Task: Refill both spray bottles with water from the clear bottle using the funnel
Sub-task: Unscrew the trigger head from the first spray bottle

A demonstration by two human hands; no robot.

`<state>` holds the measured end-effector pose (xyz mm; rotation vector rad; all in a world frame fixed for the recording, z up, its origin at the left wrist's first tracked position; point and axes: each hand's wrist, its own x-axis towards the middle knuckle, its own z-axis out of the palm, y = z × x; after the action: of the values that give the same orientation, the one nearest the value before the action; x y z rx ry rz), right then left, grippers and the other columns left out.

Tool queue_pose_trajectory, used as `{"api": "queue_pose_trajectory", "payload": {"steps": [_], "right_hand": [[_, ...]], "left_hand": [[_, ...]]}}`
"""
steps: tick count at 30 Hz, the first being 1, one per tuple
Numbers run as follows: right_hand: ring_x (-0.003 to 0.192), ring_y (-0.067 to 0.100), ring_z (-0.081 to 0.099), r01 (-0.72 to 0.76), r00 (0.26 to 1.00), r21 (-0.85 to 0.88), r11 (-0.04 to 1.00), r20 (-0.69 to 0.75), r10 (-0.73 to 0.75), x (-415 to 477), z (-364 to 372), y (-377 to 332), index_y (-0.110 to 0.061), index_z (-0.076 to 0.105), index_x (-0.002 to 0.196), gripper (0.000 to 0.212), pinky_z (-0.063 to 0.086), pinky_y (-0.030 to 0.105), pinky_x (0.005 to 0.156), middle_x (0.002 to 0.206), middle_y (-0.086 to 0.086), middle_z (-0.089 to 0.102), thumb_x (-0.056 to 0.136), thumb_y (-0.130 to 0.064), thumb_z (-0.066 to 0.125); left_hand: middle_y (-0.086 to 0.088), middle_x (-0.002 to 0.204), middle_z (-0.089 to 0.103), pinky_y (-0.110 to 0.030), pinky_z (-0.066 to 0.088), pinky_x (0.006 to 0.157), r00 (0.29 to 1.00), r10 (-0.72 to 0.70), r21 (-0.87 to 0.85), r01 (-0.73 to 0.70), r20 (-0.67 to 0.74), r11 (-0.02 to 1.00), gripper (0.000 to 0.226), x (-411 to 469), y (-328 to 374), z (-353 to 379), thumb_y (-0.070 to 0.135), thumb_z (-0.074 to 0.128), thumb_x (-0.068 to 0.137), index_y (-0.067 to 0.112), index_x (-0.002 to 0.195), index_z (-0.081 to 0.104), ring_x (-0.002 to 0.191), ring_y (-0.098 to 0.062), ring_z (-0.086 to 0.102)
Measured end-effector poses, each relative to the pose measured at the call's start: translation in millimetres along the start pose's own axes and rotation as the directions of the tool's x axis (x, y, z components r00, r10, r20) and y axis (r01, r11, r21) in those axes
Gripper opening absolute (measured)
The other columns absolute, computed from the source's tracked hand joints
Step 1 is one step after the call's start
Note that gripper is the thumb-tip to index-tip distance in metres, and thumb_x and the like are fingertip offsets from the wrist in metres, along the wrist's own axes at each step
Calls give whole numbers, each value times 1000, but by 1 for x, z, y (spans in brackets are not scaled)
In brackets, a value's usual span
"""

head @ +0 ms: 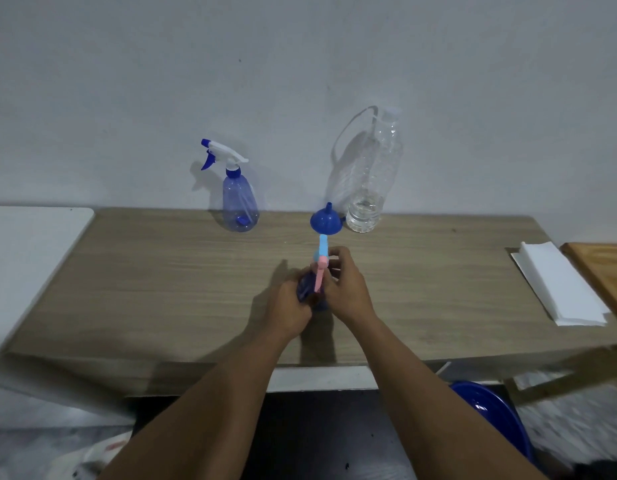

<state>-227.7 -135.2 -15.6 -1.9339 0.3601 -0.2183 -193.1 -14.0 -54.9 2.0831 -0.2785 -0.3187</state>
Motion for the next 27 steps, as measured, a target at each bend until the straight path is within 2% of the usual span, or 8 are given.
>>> {"api": "queue_pose_trajectory", "payload": {"steps": [3,5,8,10,14,16,21,27], "right_hand": [[86,3,67,0,1000,3,1000,15,0,-2,-2,-5,-24,57,120,22,60,41,80,99,-11,69,100,-34,61],[91,8,68,-3,1000,20,1000,26,2,-3,-6,-8,-26,52,129,33,60,35,80,103,-9,68,99,-31,63],[94,4,67,37,999,31,999,25,-37,-5,-6,-9,-36,35,146,60,59,30,81,104,-22,64,97,-21,65],[97,-2,65,87,996,32,996,-10,-86,-7,-4,-6,-45,34,147,69,57,24,84,106,-32,63,95,-12,66],[101,10,65,180,980,-70,981,-71,-185,-1,-5,-6,-37,51,142,56,56,33,93,114,-6,68,95,-10,65],[105,13,65,199,972,-134,971,-98,-213,1,-8,-10,-34,51,141,53,55,36,94,116,0,68,95,-11,65],[100,18,68,229,957,-177,957,-139,-255,7,-20,-30,-35,51,133,47,57,44,87,110,1,70,94,-16,69],[97,13,68,285,921,-189,940,-218,-323,10,-44,-74,-33,51,136,48,58,39,87,113,-10,67,94,-20,71]], "left_hand": [[13,104,66,-11,47,74,1000,28,5,-28,-1,1000,38,0,2,-2,12,70,87,26,121,64,96,-10,64],[12,105,60,-5,40,64,1000,18,-1,-18,14,1000,45,-1,2,-1,7,67,89,23,131,59,93,-4,56],[7,110,67,-12,41,75,999,32,1,-32,0,999,43,-1,0,-1,9,69,88,23,128,62,97,-9,60],[5,110,72,-17,46,77,999,32,-3,-32,-19,999,39,1,-2,-1,13,71,85,24,122,67,99,-13,66],[7,105,72,-25,52,82,1000,-16,-45,17,10,999,37,2,1,-1,18,73,86,25,122,66,97,-12,67],[5,97,72,-25,48,75,1000,-23,-28,23,11,999,31,4,-1,0,18,74,85,22,116,67,92,-15,67],[8,94,67,-27,43,75,999,-34,-3,34,-25,999,32,2,1,1,20,78,83,22,111,64,89,-17,64],[17,84,67,-11,43,69,1000,3,-12,-3,17,1000,27,1,4,-4,17,78,83,29,103,65,78,2,61]]}}
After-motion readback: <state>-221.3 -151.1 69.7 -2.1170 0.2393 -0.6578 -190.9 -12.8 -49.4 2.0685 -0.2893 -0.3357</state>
